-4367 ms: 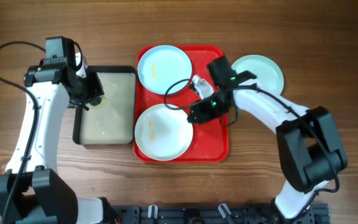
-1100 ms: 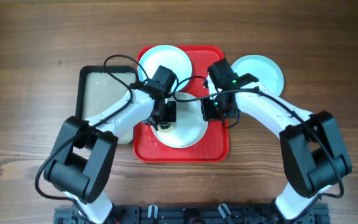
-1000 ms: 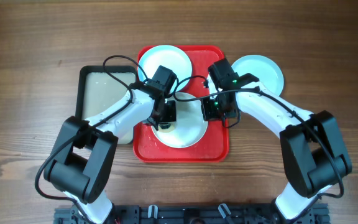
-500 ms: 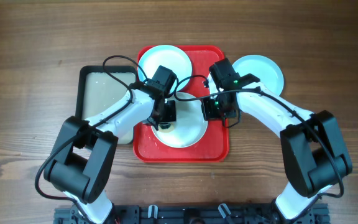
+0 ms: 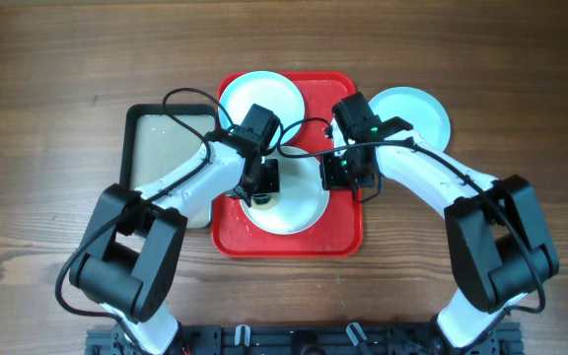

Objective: Clean dirty plates on tray and stack at the side
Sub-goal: 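Scrub the white plate with the sponge while right gripper holds it, then return the sponge to the water tray with the left gripper, then lift the white plate with the right gripper toward the right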

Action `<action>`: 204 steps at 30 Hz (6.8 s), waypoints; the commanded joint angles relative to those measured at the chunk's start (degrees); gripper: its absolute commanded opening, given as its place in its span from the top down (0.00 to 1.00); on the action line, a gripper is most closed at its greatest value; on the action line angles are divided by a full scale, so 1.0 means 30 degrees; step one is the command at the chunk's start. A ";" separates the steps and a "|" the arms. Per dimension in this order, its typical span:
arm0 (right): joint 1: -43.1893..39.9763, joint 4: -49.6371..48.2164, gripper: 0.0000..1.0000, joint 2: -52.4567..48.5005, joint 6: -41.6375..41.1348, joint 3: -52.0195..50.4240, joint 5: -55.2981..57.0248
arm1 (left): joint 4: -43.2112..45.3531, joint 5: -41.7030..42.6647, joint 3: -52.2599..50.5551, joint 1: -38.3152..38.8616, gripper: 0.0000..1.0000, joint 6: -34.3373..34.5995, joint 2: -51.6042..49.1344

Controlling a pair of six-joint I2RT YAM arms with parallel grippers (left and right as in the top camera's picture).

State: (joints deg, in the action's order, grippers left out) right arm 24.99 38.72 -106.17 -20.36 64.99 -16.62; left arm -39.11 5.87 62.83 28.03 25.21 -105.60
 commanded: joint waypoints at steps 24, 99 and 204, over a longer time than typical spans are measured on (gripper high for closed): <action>0.0219 -0.0117 0.96 -0.0423 -0.0758 -0.0204 -0.1523 | 0.0809 0.0612 -0.2186 0.0087 0.96 0.0765 -0.0984; 0.0219 -0.0736 0.95 -0.0423 -0.0714 -0.0204 -0.1902 | -0.2251 -0.4342 -0.0896 -0.1056 0.94 -0.0415 0.5523; 0.7366 -2.3168 0.96 -0.0415 3.3303 0.5625 0.6076 | -0.1974 0.1370 -0.2484 -1.1890 0.96 -0.4131 1.0768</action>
State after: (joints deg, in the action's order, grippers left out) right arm 46.74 -30.11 -107.04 69.49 81.01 6.07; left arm -45.21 10.37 55.55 -7.51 13.56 -73.45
